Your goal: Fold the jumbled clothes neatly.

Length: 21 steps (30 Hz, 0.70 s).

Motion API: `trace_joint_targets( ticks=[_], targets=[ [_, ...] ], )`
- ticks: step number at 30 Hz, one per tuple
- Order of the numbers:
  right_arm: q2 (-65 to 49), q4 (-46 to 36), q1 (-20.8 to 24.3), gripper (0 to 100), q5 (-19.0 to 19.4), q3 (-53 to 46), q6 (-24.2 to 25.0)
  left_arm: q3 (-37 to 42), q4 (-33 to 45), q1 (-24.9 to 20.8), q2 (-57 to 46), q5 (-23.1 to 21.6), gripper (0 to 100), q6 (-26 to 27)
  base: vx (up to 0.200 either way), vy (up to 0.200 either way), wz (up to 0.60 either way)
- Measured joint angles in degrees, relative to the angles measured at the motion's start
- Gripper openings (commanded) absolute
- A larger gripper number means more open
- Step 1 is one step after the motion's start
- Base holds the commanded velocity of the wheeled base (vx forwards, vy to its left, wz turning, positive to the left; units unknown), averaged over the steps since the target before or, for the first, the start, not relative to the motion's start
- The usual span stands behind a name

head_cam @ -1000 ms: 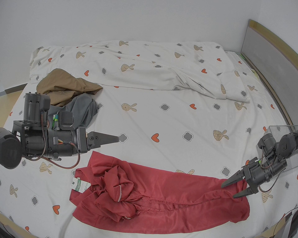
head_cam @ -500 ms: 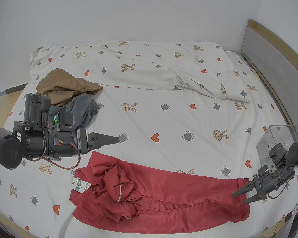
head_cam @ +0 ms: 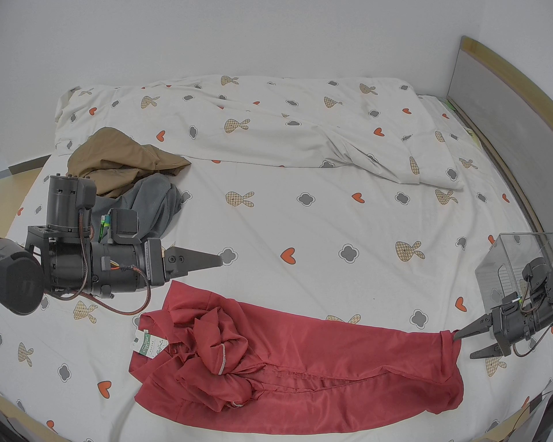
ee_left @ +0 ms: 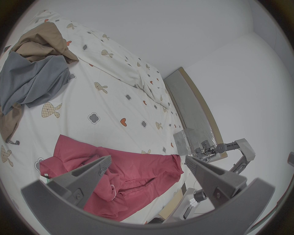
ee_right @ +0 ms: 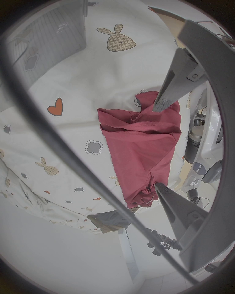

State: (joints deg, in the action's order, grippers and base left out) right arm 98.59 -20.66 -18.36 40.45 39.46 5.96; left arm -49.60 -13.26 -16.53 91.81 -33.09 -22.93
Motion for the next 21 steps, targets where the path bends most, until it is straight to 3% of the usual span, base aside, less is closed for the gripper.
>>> trace_joint_targets(
  ticks=[21],
  targets=[
    [10.7, 0.4, 3.8, 100, 0.1, 7.1, 0.0, 0.4, -0.9, 0.0, 0.7, 0.0, 100, 0.0, 0.000, 0.000, 0.00]
  ],
)
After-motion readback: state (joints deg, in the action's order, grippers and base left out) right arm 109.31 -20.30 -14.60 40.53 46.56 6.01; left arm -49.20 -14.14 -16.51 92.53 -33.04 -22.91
